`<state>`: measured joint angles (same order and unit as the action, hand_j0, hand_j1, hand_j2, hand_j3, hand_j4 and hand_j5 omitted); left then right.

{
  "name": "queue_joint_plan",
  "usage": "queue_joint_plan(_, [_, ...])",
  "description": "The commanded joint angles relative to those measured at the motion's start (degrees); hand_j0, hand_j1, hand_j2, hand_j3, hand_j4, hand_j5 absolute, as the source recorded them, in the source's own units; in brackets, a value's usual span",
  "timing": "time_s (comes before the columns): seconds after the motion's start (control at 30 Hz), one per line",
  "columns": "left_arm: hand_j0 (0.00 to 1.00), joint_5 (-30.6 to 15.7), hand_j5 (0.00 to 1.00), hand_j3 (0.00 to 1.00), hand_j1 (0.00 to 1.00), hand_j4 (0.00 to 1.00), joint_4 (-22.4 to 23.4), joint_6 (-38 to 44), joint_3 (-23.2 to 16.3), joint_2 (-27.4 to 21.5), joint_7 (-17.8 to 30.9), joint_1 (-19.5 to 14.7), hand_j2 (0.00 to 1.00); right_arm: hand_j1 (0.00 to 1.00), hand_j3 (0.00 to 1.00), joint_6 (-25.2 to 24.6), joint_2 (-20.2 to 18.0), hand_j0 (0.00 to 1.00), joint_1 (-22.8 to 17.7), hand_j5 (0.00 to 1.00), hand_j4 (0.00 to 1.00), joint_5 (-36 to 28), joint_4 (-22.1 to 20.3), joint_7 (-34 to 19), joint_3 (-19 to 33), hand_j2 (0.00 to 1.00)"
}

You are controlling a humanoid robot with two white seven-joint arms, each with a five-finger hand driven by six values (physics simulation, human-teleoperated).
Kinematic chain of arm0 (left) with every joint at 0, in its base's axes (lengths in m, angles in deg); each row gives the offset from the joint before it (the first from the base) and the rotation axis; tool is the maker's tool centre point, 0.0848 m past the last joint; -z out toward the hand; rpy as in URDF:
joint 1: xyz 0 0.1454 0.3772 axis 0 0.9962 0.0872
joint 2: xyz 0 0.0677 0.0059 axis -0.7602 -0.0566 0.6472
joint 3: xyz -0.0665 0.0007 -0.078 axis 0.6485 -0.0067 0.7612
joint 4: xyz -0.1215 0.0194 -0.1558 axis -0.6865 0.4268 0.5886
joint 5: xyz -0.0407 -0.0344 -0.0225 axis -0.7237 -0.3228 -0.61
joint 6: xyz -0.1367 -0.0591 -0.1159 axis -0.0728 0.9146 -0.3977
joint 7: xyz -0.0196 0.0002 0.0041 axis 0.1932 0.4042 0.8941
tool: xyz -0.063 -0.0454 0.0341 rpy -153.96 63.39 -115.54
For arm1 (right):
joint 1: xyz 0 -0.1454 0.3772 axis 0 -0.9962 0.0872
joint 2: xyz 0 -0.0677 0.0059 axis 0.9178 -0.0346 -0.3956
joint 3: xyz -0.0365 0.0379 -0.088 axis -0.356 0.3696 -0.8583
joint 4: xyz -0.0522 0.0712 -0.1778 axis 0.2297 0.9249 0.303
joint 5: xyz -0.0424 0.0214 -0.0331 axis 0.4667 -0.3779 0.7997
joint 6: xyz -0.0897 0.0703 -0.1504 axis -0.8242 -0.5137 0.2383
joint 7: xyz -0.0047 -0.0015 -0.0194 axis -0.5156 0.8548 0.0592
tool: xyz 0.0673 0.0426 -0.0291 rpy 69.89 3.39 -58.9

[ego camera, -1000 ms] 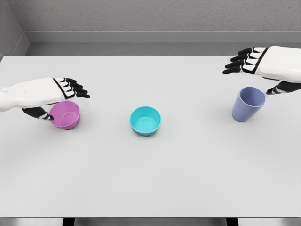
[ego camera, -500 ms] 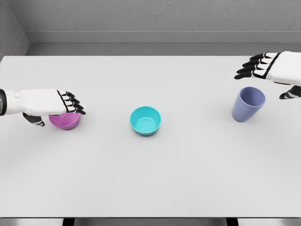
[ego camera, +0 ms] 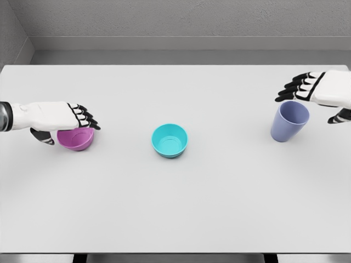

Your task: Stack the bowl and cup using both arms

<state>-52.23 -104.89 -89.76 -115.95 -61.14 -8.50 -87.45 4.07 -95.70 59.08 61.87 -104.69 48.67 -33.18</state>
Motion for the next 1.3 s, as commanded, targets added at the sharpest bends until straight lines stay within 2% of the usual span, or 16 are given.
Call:
queue_joint_plan(0.0, [1.00,-0.2,1.00,1.00,1.00,1.00,1.0,0.1,0.0,0.1,0.0,-0.1,1.00,1.00,1.00,-0.2,0.4,1.00,0.0,1.00,1.00,0.4,0.0,0.0,-1.1,1.00])
queue_joint_plan(0.13, [1.00,-0.2,1.00,1.00,1.00,1.00,1.8,0.1,0.0,0.6,0.0,-0.1,1.00,1.00,1.00,-0.2,1.8,1.00,0.2,1.00,1.00,3.9,0.8,0.0,-1.2,1.00])
queue_joint_plan(0.33, [1.00,-0.1,1.00,1.00,1.00,1.00,1.8,0.1,0.0,0.6,0.0,0.0,1.00,1.00,1.00,-0.2,2.7,1.00,0.6,1.00,1.00,4.2,4.5,0.0,-1.2,1.00])
queue_joint_plan(0.57, [1.00,-0.1,1.00,1.00,1.00,1.00,2.7,0.1,0.0,1.6,0.0,0.3,1.00,1.00,1.00,-0.2,5.2,1.00,1.3,1.00,1.00,5.4,5.2,0.0,-2.4,1.00])
queue_joint_plan(0.73, [1.00,0.0,1.00,1.00,1.00,1.00,2.9,0.1,-0.1,2.0,0.1,0.3,1.00,1.00,1.00,-0.2,5.2,1.00,1.4,1.00,1.00,6.5,5.8,0.0,-3.6,1.00])
queue_joint_plan(0.8, [1.00,0.0,1.00,1.00,1.00,1.00,4.4,0.1,-0.1,3.0,0.1,0.3,1.00,1.00,1.00,-0.2,5.2,1.00,1.7,1.00,1.00,6.7,5.8,0.0,-4.0,1.00])
queue_joint_plan(1.27, [1.00,0.8,1.00,1.00,1.00,1.00,4.4,0.1,-0.2,3.0,0.1,0.4,1.00,1.00,1.00,-0.2,6.1,1.00,2.1,1.00,1.00,7.5,8.6,0.0,-5.3,1.00])
